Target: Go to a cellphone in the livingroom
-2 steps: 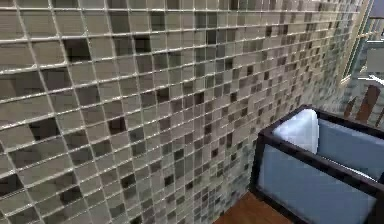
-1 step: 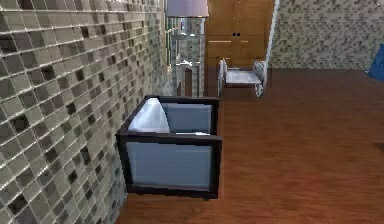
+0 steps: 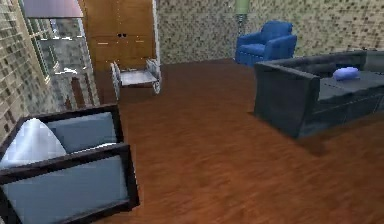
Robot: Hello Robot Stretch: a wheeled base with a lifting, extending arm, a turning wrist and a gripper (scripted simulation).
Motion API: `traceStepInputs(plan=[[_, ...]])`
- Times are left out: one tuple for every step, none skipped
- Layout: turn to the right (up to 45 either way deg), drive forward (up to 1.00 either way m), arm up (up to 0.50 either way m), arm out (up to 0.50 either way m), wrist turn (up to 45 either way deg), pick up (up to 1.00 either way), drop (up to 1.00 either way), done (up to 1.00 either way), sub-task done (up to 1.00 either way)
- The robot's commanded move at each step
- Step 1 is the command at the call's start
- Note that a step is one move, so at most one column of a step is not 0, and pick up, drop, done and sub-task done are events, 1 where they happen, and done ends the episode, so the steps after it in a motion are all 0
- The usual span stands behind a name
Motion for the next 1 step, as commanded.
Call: traceStepInputs(plan=[[0.0, 0.1, 0.0, 0.0, 0.0, 0.0, 0.0, 0.0, 0.0]])
